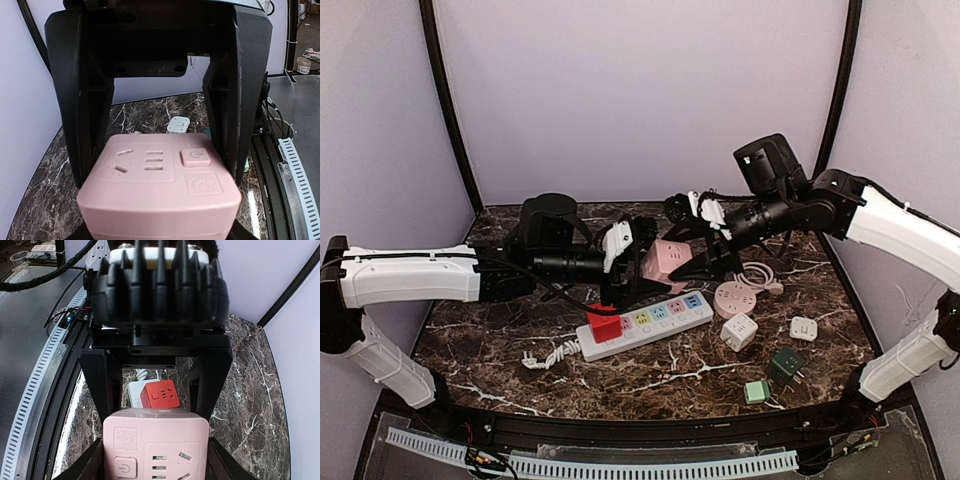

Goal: Insert the plug

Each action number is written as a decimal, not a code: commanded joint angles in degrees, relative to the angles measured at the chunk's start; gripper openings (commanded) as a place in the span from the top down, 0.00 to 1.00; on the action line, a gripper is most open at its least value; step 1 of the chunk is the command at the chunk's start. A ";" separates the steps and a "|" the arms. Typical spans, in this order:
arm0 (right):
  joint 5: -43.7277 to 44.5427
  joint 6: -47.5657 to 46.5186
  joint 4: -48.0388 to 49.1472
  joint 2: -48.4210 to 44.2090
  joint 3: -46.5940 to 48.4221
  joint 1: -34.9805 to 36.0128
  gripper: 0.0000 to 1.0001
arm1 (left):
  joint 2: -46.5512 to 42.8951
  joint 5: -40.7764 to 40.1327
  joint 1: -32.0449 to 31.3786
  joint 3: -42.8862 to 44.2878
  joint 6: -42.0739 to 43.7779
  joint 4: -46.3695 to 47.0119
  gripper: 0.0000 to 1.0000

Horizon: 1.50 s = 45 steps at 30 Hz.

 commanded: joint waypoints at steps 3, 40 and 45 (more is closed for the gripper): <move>2.82 3.16 0.05 0.82 1.45 -1.64 0.31 | -2.81 2.16 -0.80 -0.78 1.71 2.95 0.99; -1.42 -14.62 -4.54 28.28 12.51 -2.93 1.00 | -22.34 -23.72 14.45 -29.97 -14.80 3.39 0.01; -0.92 -16.32 -7.67 33.71 17.26 -2.92 1.00 | -25.06 -24.31 15.91 -34.50 -16.44 4.06 0.01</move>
